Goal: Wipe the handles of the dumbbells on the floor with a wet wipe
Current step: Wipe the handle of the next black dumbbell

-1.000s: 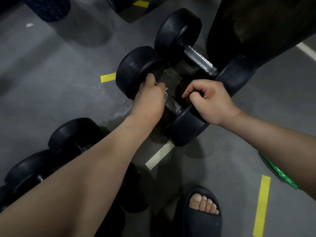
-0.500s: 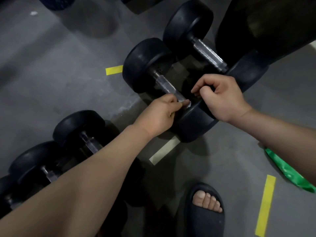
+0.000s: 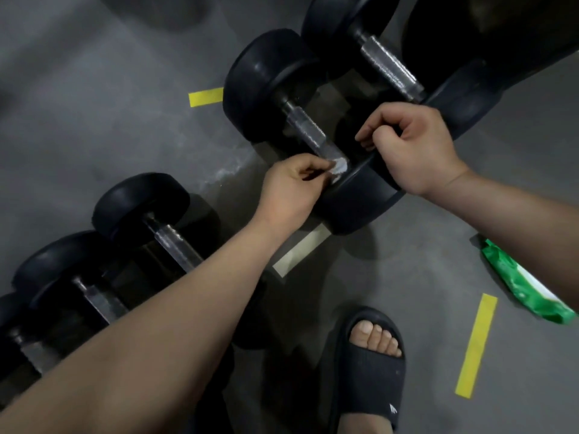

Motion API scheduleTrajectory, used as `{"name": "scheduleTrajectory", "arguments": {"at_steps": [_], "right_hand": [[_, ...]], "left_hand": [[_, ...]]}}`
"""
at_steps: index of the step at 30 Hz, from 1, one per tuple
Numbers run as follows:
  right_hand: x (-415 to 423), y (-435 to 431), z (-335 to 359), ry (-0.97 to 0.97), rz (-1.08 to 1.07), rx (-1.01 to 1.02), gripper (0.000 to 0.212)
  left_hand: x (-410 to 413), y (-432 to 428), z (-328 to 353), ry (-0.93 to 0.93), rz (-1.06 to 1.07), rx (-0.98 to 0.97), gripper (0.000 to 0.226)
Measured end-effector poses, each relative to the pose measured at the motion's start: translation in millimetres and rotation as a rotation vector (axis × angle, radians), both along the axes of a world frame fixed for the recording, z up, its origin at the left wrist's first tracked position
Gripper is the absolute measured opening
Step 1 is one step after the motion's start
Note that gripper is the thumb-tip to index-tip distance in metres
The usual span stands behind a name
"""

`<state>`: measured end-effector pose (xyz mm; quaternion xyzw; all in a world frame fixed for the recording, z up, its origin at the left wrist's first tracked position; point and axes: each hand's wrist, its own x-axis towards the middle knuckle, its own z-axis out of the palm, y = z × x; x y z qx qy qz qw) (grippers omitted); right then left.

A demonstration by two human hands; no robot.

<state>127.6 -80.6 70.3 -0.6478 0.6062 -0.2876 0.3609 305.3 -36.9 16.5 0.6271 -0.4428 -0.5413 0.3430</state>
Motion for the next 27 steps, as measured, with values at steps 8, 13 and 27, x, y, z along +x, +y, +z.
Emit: {"name": "scheduleTrajectory", "arguments": {"at_steps": [8,13,27], "right_hand": [[0.9,-0.5,0.5,0.005,-0.002,-0.004,0.026],[0.9,-0.4,-0.6,-0.020,-0.006,0.001,0.027],[-1.8,-1.7,-4.5,-0.030,-0.001,0.018,0.027]], "left_hand": [[-25.8,-4.5,14.0,0.056,0.341,0.197,0.021],[-31.4,-11.7,20.8,0.130,0.487,0.276,0.019],[-33.9,-19.0,21.9,0.142,0.523,0.354,0.021]]}}
